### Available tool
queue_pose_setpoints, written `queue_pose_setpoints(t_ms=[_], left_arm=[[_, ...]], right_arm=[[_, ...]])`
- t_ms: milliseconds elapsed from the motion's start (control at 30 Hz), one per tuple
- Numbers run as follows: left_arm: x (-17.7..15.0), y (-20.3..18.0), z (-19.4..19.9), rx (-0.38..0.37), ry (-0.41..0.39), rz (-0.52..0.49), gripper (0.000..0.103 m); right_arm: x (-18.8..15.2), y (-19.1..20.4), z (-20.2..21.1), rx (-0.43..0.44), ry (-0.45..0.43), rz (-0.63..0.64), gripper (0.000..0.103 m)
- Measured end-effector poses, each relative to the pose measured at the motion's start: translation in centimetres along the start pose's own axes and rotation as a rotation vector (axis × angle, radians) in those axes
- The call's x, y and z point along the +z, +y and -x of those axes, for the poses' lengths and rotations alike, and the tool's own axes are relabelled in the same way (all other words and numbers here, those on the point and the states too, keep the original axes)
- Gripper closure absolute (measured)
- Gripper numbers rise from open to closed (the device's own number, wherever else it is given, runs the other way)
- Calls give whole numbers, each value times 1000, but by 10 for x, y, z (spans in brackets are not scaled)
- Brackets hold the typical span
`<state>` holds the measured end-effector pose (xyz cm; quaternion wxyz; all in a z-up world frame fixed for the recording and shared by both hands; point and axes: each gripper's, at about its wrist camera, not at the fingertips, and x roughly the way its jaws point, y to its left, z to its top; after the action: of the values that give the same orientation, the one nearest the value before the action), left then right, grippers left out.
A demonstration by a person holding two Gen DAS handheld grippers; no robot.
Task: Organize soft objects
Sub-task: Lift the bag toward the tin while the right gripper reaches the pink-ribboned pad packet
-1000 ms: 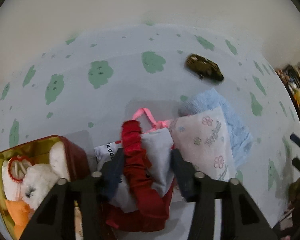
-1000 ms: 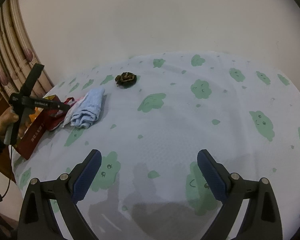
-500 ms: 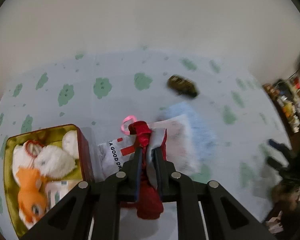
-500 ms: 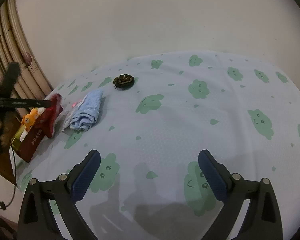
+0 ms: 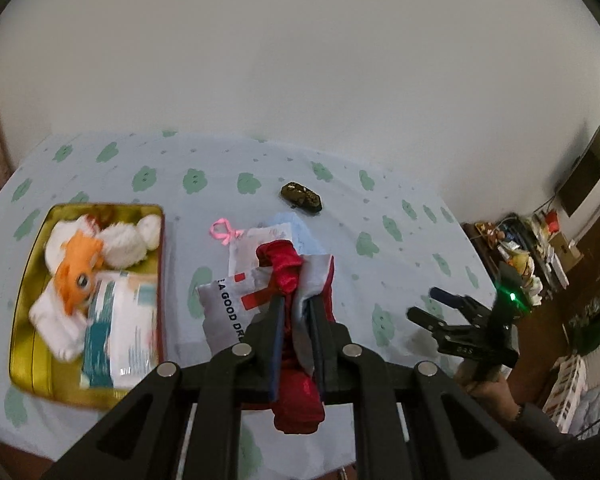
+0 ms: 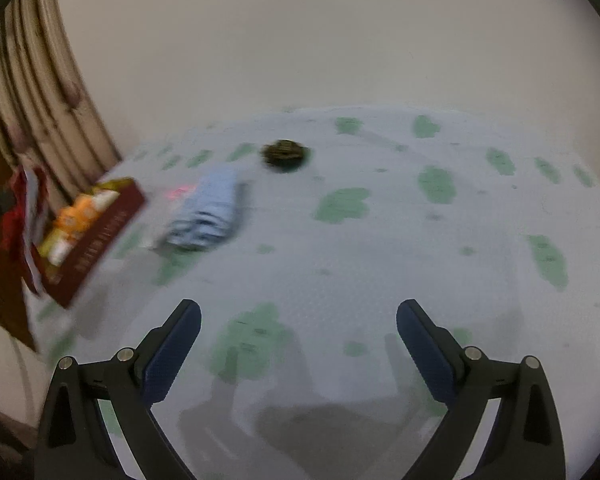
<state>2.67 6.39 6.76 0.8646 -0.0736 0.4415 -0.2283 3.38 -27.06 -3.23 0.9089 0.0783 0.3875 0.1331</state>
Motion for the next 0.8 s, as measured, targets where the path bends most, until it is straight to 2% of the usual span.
queue_pose_setpoints(t_ms=[100,233,367,533,633,800], left_arm=[[-15,3,12,3,-4,32,90],[-32,6,21,37,-2,24,90],[-44,15,26,28,6,46,90],[-49,27,34,23,-4,66,90],[-50,31,40,33,-16,64,90],[-53,41,49,35,-33,65,90]], right_arm=[[13,35,-8,57,-2,41,5],[31,74,-21,126,-4,88,5],[51,93,-44,179,23,73,6],[71,110,-73,179,64,59,11],[77,116,-95,173,111,40,21],[85,128,-120,149,147,41,22]])
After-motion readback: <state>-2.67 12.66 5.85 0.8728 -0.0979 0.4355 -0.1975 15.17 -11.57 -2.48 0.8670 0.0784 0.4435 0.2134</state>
